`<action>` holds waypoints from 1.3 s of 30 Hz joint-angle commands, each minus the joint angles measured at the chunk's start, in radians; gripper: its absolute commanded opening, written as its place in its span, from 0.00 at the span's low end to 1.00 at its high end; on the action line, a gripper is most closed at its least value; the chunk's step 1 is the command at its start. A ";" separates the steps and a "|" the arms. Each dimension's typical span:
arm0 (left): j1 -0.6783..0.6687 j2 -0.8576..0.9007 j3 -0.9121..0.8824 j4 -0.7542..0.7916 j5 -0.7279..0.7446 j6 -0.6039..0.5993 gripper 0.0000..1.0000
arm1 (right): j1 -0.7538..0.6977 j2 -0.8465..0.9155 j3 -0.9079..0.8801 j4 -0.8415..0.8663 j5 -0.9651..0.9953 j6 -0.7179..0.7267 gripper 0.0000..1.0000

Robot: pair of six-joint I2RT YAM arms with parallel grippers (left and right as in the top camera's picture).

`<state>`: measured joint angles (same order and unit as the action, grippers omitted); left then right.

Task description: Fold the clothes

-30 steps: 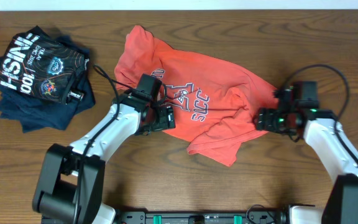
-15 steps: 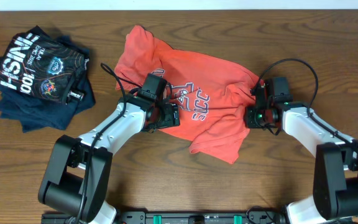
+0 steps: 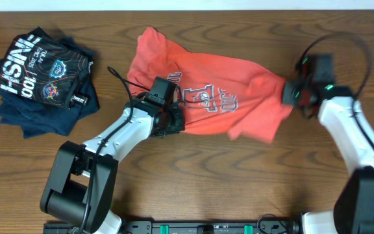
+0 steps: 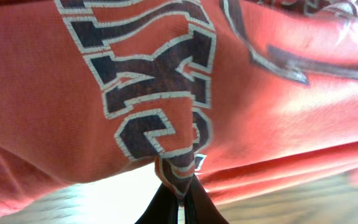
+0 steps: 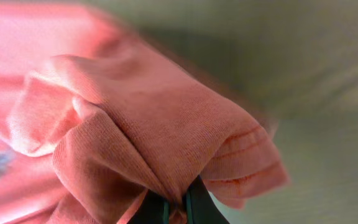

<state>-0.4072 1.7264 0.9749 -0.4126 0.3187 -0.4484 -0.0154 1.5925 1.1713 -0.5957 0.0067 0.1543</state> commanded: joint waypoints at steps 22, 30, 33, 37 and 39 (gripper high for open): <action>-0.025 -0.389 -0.006 -0.052 0.082 0.038 0.06 | -0.046 -0.024 0.154 -0.232 0.116 -0.077 0.01; -0.191 -0.209 -0.006 0.084 0.089 -0.009 0.47 | -0.043 -0.024 0.154 -0.240 0.116 -0.077 0.01; -0.241 -0.123 -0.006 0.169 0.089 -0.080 0.47 | -0.043 -0.024 0.154 -0.240 0.117 -0.077 0.01; -0.298 -0.014 -0.006 0.307 0.089 -0.138 0.47 | -0.043 -0.024 0.154 -0.246 0.117 -0.077 0.02; -0.322 0.034 -0.006 0.374 0.089 -0.141 0.47 | -0.043 -0.024 0.154 -0.246 0.117 -0.077 0.02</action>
<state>-0.7010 1.7084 0.9710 -0.0788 0.4122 -0.5461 -0.0578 1.5642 1.3228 -0.8417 0.1097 0.0933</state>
